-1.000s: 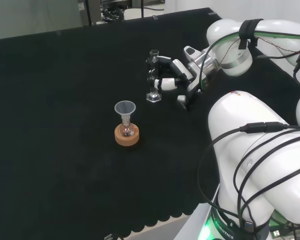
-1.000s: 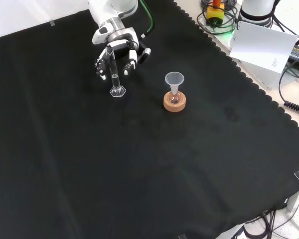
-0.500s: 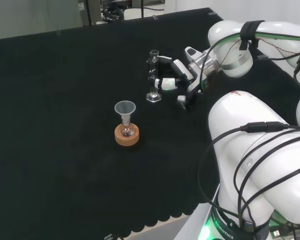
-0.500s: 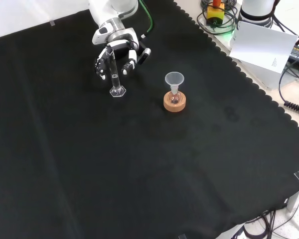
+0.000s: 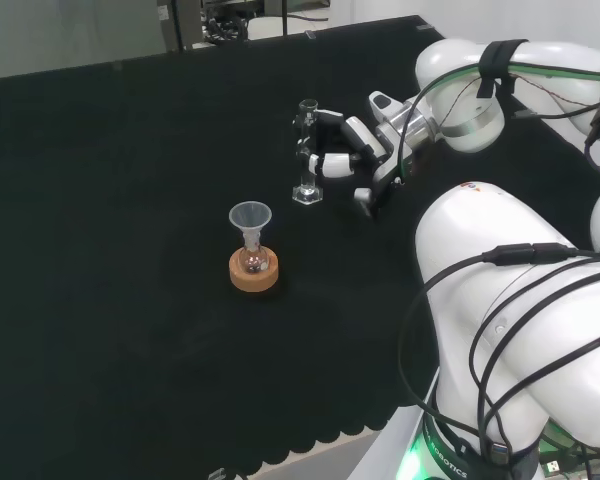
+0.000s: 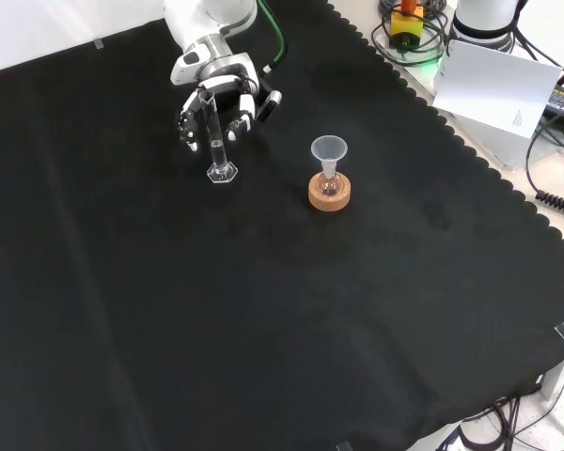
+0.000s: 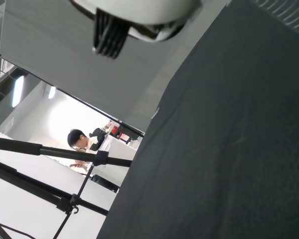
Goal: Pick up the graduated cylinder.
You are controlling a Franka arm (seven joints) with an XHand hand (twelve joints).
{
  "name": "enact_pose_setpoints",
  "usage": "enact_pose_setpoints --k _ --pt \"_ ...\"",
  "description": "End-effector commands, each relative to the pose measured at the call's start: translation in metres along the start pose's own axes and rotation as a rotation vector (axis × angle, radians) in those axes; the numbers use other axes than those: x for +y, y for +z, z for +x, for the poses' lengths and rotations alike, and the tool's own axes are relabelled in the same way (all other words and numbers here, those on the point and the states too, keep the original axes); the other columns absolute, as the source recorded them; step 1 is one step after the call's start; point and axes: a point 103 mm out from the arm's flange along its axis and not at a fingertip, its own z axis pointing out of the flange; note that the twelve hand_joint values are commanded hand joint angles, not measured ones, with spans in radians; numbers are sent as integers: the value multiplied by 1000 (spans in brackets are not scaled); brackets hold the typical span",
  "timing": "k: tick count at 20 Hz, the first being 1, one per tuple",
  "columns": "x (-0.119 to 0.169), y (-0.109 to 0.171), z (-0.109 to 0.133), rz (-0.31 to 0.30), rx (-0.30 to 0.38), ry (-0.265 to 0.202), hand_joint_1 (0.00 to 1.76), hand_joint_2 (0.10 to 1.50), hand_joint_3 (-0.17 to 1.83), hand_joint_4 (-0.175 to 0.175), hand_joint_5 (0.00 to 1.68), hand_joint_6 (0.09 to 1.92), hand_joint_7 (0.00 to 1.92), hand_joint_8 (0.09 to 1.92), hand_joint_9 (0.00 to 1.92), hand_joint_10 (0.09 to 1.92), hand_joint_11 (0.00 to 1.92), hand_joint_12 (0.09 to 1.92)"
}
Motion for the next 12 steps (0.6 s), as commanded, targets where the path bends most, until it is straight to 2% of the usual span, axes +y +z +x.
enact_pose_setpoints --k 1,12 --pt "2 0 -1 2 0 3 1143 669 713 -7 566 632 607 599 855 450 602 1195" --pt "1 2 -3 13 12 -4 1187 724 714 -12 553 678 597 610 884 439 675 1156"
